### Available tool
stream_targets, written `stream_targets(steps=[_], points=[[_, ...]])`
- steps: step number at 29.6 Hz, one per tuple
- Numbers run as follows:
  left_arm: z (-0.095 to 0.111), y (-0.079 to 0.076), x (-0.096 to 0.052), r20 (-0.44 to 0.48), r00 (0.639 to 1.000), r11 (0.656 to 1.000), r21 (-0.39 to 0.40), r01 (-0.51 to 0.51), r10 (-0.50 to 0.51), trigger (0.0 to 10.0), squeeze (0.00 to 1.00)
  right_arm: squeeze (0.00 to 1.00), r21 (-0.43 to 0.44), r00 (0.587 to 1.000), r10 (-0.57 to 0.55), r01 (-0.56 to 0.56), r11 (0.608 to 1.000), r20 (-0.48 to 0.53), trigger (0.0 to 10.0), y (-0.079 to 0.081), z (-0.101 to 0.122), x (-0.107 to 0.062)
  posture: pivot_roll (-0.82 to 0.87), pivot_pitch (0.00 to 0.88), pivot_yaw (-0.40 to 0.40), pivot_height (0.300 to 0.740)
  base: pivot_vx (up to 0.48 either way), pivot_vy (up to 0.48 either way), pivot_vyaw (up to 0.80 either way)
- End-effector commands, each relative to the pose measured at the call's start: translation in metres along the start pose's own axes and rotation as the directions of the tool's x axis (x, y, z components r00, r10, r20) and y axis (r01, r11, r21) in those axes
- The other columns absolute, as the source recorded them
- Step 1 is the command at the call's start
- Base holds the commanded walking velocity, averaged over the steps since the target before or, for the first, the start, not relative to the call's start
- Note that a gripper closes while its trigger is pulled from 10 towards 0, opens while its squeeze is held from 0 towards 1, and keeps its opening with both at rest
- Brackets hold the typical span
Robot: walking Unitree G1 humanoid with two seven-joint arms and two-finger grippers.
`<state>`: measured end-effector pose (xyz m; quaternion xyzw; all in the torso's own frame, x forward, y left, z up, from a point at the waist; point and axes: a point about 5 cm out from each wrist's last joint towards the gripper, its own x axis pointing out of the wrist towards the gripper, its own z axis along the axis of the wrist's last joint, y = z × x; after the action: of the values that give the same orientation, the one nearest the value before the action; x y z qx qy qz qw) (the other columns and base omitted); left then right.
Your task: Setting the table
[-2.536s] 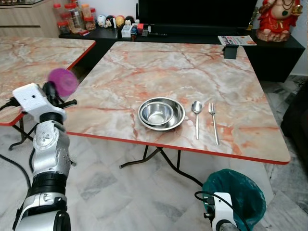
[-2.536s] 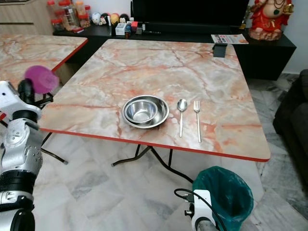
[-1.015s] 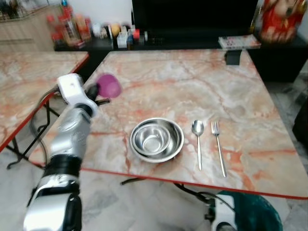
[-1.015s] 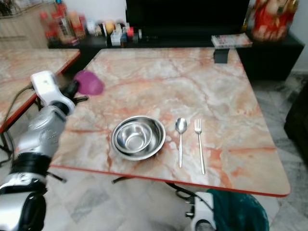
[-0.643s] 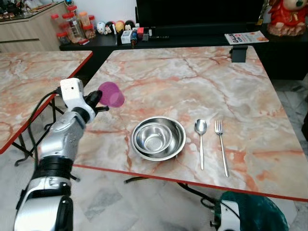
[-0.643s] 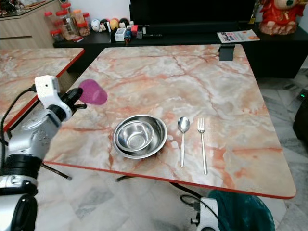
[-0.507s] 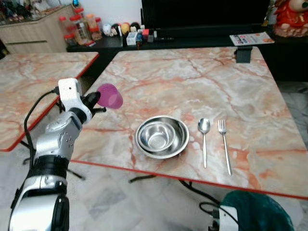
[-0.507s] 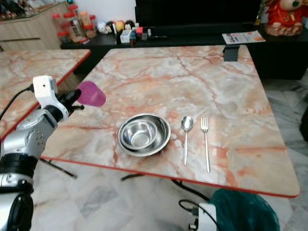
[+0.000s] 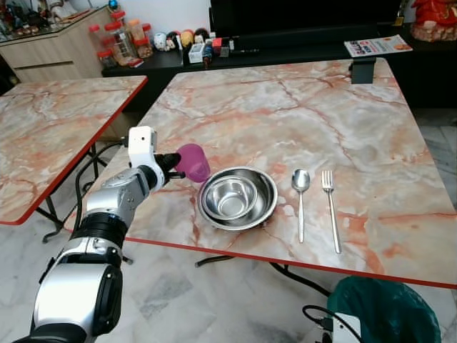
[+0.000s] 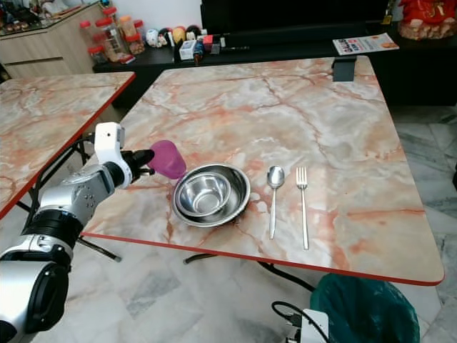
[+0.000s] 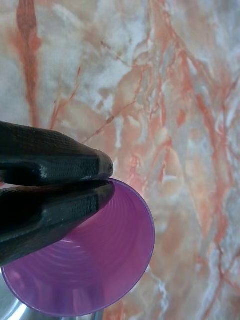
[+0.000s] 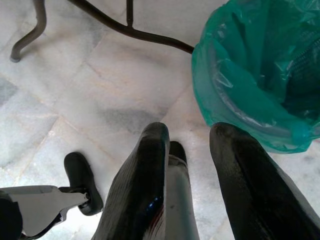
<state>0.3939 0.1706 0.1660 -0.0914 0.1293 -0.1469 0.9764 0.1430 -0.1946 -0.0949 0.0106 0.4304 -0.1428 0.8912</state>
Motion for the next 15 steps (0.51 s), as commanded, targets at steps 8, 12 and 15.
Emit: stream_targets(steps=[8, 12, 15], points=[[0.036, 0.024, -0.012, 0.025, 0.993, 0.988, 0.092, -0.12, 0.119, 10.0, 0.0, 0.0, 0.007, 0.998, 0.004, -0.004, 1.0, -0.059, 10.0, 0.002, -0.014, -0.004, -0.04, 0.083, 0.174, 0.74, 0.0, 0.0, 0.0], [0.047, 0.033, -0.019, 0.048, 0.986, 0.978, 0.129, -0.162, 0.157, 10.0, 0.0, 0.0, 0.005, 0.999, 0.011, -0.011, 1.0, -0.052, 10.0, 0.004, -0.011, -0.003, -0.02, 0.08, 0.17, 0.74, 0.0, 0.0, 0.0], [0.05, 0.041, -0.026, 0.033, 0.982, 0.971, 0.152, -0.186, 0.184, 10.0, 0.0, 0.0, 0.0, 0.999, 0.02, -0.02, 1.0, -0.05, 10.0, 0.006, -0.01, -0.003, -0.01, 0.068, 0.162, 0.74, 0.0, 0.0, 0.0]])
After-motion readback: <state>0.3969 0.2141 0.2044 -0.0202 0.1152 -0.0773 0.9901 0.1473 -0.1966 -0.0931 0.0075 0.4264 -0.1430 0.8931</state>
